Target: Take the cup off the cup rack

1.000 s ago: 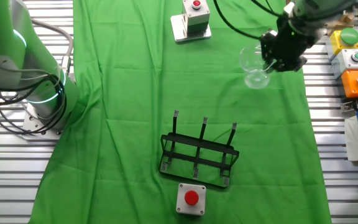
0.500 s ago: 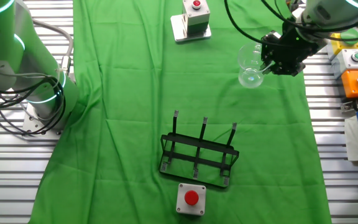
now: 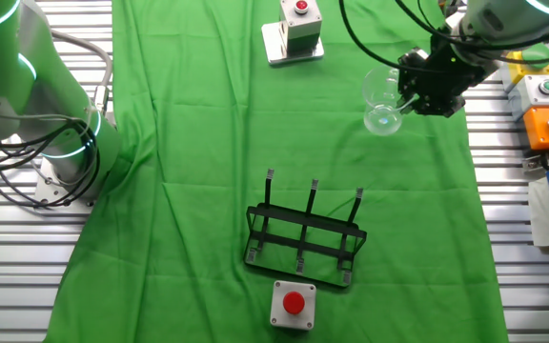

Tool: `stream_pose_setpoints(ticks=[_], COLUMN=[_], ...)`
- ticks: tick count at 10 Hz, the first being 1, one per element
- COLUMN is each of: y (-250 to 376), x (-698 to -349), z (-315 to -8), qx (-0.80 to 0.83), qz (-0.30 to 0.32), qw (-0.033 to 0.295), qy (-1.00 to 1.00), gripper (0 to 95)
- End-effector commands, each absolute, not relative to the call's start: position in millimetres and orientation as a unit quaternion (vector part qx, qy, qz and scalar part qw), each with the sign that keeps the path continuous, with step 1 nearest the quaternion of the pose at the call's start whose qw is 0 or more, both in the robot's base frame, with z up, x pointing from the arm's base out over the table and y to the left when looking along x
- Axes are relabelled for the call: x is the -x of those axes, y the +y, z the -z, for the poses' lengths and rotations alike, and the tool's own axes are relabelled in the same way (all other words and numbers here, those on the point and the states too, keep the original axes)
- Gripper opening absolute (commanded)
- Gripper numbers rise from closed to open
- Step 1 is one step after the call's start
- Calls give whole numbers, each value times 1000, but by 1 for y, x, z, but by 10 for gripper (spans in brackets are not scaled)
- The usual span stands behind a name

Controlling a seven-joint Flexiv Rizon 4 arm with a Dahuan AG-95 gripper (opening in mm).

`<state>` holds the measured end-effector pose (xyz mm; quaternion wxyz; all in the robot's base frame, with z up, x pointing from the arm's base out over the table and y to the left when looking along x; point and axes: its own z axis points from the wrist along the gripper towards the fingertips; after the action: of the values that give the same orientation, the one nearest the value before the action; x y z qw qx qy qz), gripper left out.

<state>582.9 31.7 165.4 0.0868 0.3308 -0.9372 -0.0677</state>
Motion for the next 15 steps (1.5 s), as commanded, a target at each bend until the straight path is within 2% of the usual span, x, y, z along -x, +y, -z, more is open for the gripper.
stream_pose_setpoints(ticks=[1,8,10,14,15], y=[32,32,49,59,58], x=[-585,-585,-564,-533,-528], z=[-165,-165,-161,-148,-143], qx=[-331,-328,-314,-312,-316], qz=[67,86,111,84,50], qw=[94,101,115,121,127], qy=[-937,-935,-936,-938,-939], gripper=[0,0,0,0,0])
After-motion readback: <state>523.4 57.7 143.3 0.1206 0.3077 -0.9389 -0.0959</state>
